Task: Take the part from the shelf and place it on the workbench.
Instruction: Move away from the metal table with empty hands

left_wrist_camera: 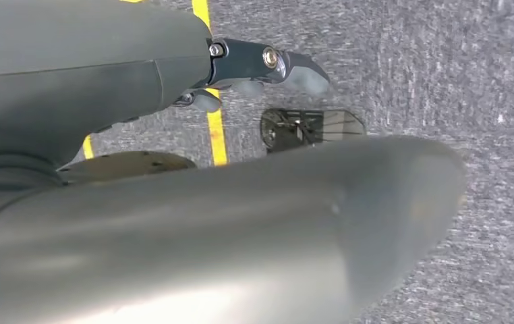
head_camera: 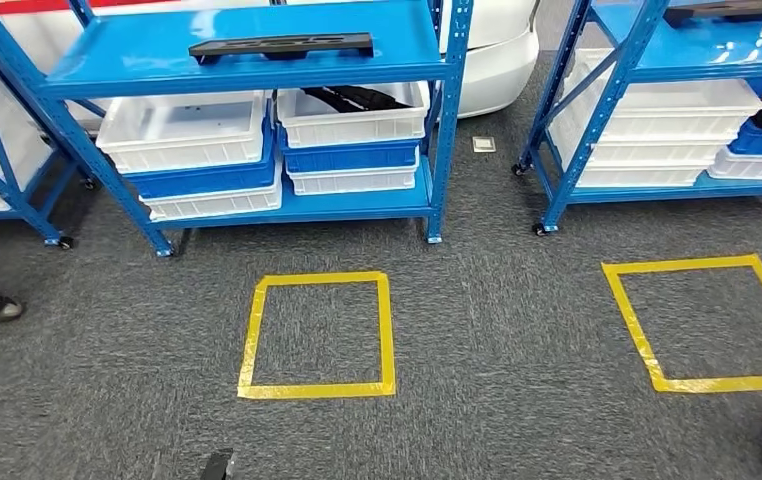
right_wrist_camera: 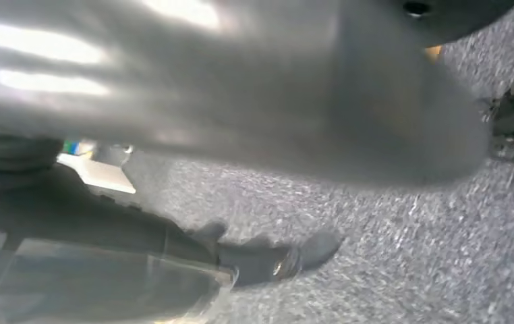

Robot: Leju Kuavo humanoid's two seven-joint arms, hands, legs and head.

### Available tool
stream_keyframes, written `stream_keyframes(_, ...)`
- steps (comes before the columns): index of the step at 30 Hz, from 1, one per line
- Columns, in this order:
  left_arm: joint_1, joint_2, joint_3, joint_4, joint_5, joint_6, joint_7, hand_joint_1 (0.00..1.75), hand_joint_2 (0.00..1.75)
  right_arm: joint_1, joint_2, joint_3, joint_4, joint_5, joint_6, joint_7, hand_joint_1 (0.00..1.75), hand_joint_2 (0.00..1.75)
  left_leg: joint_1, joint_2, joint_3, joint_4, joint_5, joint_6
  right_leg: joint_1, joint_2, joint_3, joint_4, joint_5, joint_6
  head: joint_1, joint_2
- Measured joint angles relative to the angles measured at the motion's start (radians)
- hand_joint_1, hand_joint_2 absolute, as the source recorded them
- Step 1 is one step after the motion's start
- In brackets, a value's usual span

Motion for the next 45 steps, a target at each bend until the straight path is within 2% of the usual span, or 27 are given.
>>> stream_keyframes(2, 0.001, -0.001, 0.0, 0.0, 0.0, 0.0, 0.0, 0.0, 0.0, 0.001, -0.001, 0.0, 0.0, 0.0, 0.002, 0.0, 0.0, 0.0, 0.007, 0.0, -0.002, 0.009, -0.007, -0.006, 0.0, 0.0, -0.002, 0.005, 0.0, -0.023, -0.008, 0.0)
stream_keyframes(4, 0.002, 0.0, 0.0, 0.0, -0.001, 0.0, 0.0, 0.0, 0.0, 0.001, 0.0, 0.0, 0.0, 0.001, 0.004, 0.0, 0.0, 0.0, 0.014, -0.001, -0.022, 0.06, -0.047, -0.011, 0.001, 0.0, -0.001, 0.005, 0.006, -0.035, -0.008, 0.0)
stream_keyframes(7, 0.003, 0.0, 0.0, 0.0, -0.001, 0.0, -0.001, 0.0, 0.0, 0.003, 0.001, 0.0, 0.0, 0.002, 0.007, 0.0, 0.0, 0.0, 0.014, -0.002, -0.098, 0.243, -0.151, -0.014, 0.012, -0.001, -0.006, 0.005, 0.01, -0.042, -0.01, 0.0)
stream_keyframes(8, 0.004, 0.0, 0.0, 0.0, -0.001, 0.0, -0.001, 0.0, 0.0, 0.004, 0.002, 0.0, 0.0, 0.004, 0.008, -0.001, 0.0, 0.0, 0.013, -0.002, -0.114, 0.282, -0.163, -0.01, 0.018, -0.001, -0.007, 0.005, 0.01, -0.042, -0.01, 0.0)
stream_keyframes(9, 0.005, 0.0, 0.001, 0.0, -0.001, 0.0, -0.001, 0.0, 0.0, 0.004, 0.002, 0.0, 0.0, 0.006, 0.009, -0.002, 0.0, 0.0, 0.011, -0.002, -0.115, 0.287, -0.156, -0.003, 0.023, -0.001, -0.006, 0.006, 0.011, -0.042, -0.01, 0.0)
stream_keyframes(10, 0.005, 0.0, 0.001, 0.0, -0.001, 0.0, -0.001, 0.0, 0.0, 0.005, 0.002, 0.0, 0.0, 0.008, 0.009, -0.003, 0.0, 0.0, 0.006, -0.002, -0.097, 0.254, -0.13, 0.008, 0.028, -0.001, -0.005, 0.006, 0.01, -0.042, -0.01, 0.0)
stream_keyframes(12, 0.004, 0.002, 0.002, 0.0, -0.001, 0.0, -0.003, 0.0, 0.0, 0.005, 0.006, 0.0, 0.0, 0.011, 0.01, -0.006, 0.0, 0.0, -0.008, -0.001, -0.034, 0.128, -0.067, 0.039, 0.034, 0.0, -0.002, 0.004, 0.011, -0.042, -0.008, 0.0)
stream_keyframes(14, 0.003, 0.004, 0.002, 0.0, -0.001, 0.0, -0.006, 0.0, 0.0, 0.004, 0.009, 0.0, 0.001, 0.014, 0.011, -0.009, 0.0, 0.0, -0.024, 0.002, 0.002, 0.049, -0.036, 0.064, 0.034, -0.001, -0.001, 0.001, 0.012, -0.039, -0.005, 0.0)
stream_keyframes(16, 0.003, 0.004, 0.003, 0.0, -0.002, 0.001, -0.008, 0.0, 0.0, 0.003, 0.013, 0.0, 0.001, 0.017, 0.011, -0.01, 0.0, 0.0, -0.034, 0.004, 0.005, 0.034, -0.032, 0.073, 0.029, -0.003, 0.0, -0.005, 0.016, -0.032, -0.005, 0.0)
stream_keyframes(19, 0.003, 0.003, 0.005, 0.0, -0.003, 0.002, -0.011, 0.0, 0.0, 0.002, 0.017, 0.0, 0.002, 0.021, 0.008, -0.01, 0.0, 0.0, -0.03, 0.003, 0.023, -0.014, -0.006, 0.084, 0.035, -0.005, -0.016, 0.017, 0.002, -0.027, -0.005, 0.0)
stream_keyframes(22, 0.001, 0.0, 0.007, 0.0, -0.004, 0.004, -0.013, 0.0, 0.0, 0.003, 0.014, 0.0, 0.001, 0.027, 0.002, -0.011, 0.0, 0.0, -0.032, 0.003, 0.022, -0.031, 0.01, 0.086, 0.033, -0.004, -0.095, 0.179, -0.073, -0.038, -0.003, 0.0)
stream_keyframes(23, 0.002, -0.001, 0.008, 0.0, -0.004, 0.004, -0.013, 0.0, 0.0, 0.004, 0.012, 0.0, 0.001, 0.027, -0.002, -0.011, 0.0, 0.0, -0.034, 0.003, 0.02, -0.031, 0.011, 0.084, 0.032, -0.004, -0.118, 0.229, -0.089, -0.036, -0.003, 0.0)
stream_keyframes(24, 0.003, -0.002, 0.009, 0.0, -0.005, 0.004, -0.013, 0.0, 0.0, 0.005, 0.011, 0.0, 0.001, 0.027, -0.007, -0.01, 0.0, 0.0, -0.035, 0.002, 0.018, -0.03, 0.011, 0.082, 0.031, -0.004, -0.126, 0.246, -0.091, -0.03, -0.004, 0.0)
stream_keyframes(25, 0.004, -0.003, 0.009, 0.0, -0.005, 0.004, -0.013, 0.0, 0.0, 0.005, 0.01, 0.0, 0.001, 0.027, -0.01, -0.01, 0.0, 0.0, -0.036, 0.001, 0.017, -0.03, 0.012, 0.08, 0.03, -0.004, -0.113, 0.223, -0.077, -0.021, -0.003, 0.0)
stream_keyframes(27, 0.005, -0.005, 0.01, 0.0, -0.006, 0.004, -0.013, 0.0, 0.0, 0.005, 0.007, 0.0, 0.001, 0.027, -0.013, -0.008, 0.0, 0.0, -0.036, 0.0, 0.016, -0.026, 0.012, 0.073, 0.03, -0.004, -0.04, 0.086, -0.026, -0.007, -0.003, 0.0)
stream_keyframes(28, 0.004, -0.006, 0.01, 0.0, -0.006, 0.004, -0.013, 0.0, 0.0, 0.004, 0.006, 0.0, 0.001, 0.027, -0.013, -0.008, 0.0, 0.0, -0.038, -0.001, 0.015, -0.022, 0.01, 0.067, 0.031, -0.005, -0.007, 0.021, -0.004, -0.007, -0.003, 0.0)
stream_keyframes(30, 0.004, -0.006, 0.01, 0.0, -0.007, 0.004, -0.013, 0.0, 0.0, 0.003, 0.005, 0.0, 0.001, 0.027, -0.014, -0.008, 0.0, 0.0, -0.042, -0.001, 0.013, -0.016, 0.007, 0.055, 0.035, -0.004, 0.02, -0.038, 0.015, -0.02, -0.005, 0.0)
stream_keyframes(31, 0.004, -0.006, 0.01, 0.0, -0.008, 0.004, -0.013, 0.0, 0.0, 0.002, 0.005, 0.0, 0.001, 0.027, -0.014, -0.008, 0.0, 0.0, -0.042, -0.001, 0.012, -0.014, 0.007, 0.049, 0.037, -0.004, 0.018, -0.038, 0.019, -0.027, -0.006, 0.0)
stream_keyframes(33, 0.004, -0.006, 0.01, 0.0, -0.009, 0.005, -0.013, 0.0, 0.0, 0.003, 0.007, 0.0, 0.002, 0.027, -0.014, -0.008, 0.0, 0.0, -0.039, -0.002, 0.007, -0.005, 0.002, 0.038, 0.028, -0.004, 0.021, -0.041, 0.025, -0.04, -0.006, 0.0)
stream_keyframes(34, 0.004, -0.005, 0.01, 0.0, -0.009, 0.006, -0.013, 0.0, 0.0, 0.003, 0.008, 0.0, 0.002, 0.027, -0.013, -0.008, 0.0, 0.0, -0.036, -0.003, -0.002, 0.015, -0.014, 0.031, 0.023, -0.004, 0.023, -0.043, 0.029, -0.046, -0.008, 0.0)
stream_keyframes(35, 0.004, -0.005, 0.01, 0.0, -0.01, 0.007, -0.013, 0.0, 0.0, 0.003, 0.009, 0.0, 0.002, 0.027, -0.013, -0.008, 0.0, 0.0, -0.032, -0.005, -0.019, 0.056, -0.041, 0.023, 0.018, -0.004, 0.024, -0.044, 0.032, -0.051, -0.01, 0.0)
stream_keyframes(38, 0.006, -0.005, 0.01, 0.0, -0.01, 0.01, -0.013, 0.0, 0.0, 0.004, 0.01, 0.0, 0.001, 0.028, -0.013, -0.008, 0.0, 0.0, -0.014, -0.008, -0.102, 0.247, -0.138, 0.001, 0.018, -0.004, 0.019, -0.043, 0.034, -0.055, -0.015, 0.0)
stream_keyframes(39, 0.007, -0.005, 0.01, 0.0, -0.01, 0.01, -0.013, 0.0, 0.0, 0.005, 0.01, 0.0, 0.001, 0.029, -0.013, -0.008, 0.0, 0.44, -0.009, -0.008, -0.116, 0.28, -0.145, -0.004, 0.018, -0.004, 0.018, -0.043, 0.034, -0.054, -0.015, 0.0)
stream_keyframes(40, 0.007, -0.005, 0.01, 0.0, -0.01, 0.01, -0.013, 0.0, 0.0, 0.006, 0.01, 0.0, 0.001, 0.029, -0.013, -0.008, 0.0, 0.87, -0.004, -0.007, -0.111, 0.273, -0.131, -0.007, 0.017, -0.003, 0.019, -0.043, 0.034, -0.054, -0.015, 0.0)
stream_keyframes(42, 0.007, -0.004, 0.01, 0.0, -0.01, 0.011, -0.013, 0.0, 0.0, 0.006, 0.011, 0.0, 0.001, 0.03, -0.013, -0.008, 0.0, 1.75, 0.004, -0.007, -0.049, 0.153, -0.062, -0.009, 0.016, -0.002, 0.022, -0.043, 0.034, -0.053, -0.015, 0.0)
stream_keyframes(44, 0.005, -0.004, 0.01, 0.0, -0.01, 0.011, -0.013, 0.0, 0.0, 0.005, 0.013, 0.0, 0.001, 0.03, -0.013, -0.008, 0.0, 1.75, 0.002, -0.009, 0.014, 0.028, -0.018, -0.005, 0.018, -0.001, 0.023, -0.043, 0.035, -0.045, -0.014, 0.0)
stream_keyframes(45, 0.005, -0.004, 0.01, 0.0, -0.01, 0.011, -0.013, 0.0, 0.0, 0.004, 0.013, 0.0, 0.001, 0.03, -0.013, -0.008, 0.0, 1.75, -0.002, -0.01, 0.026, -0.001, -0.013, 0.0, 0.019, -0.001, 0.021, -0.043, 0.036, -0.038, -0.015, 0.0)
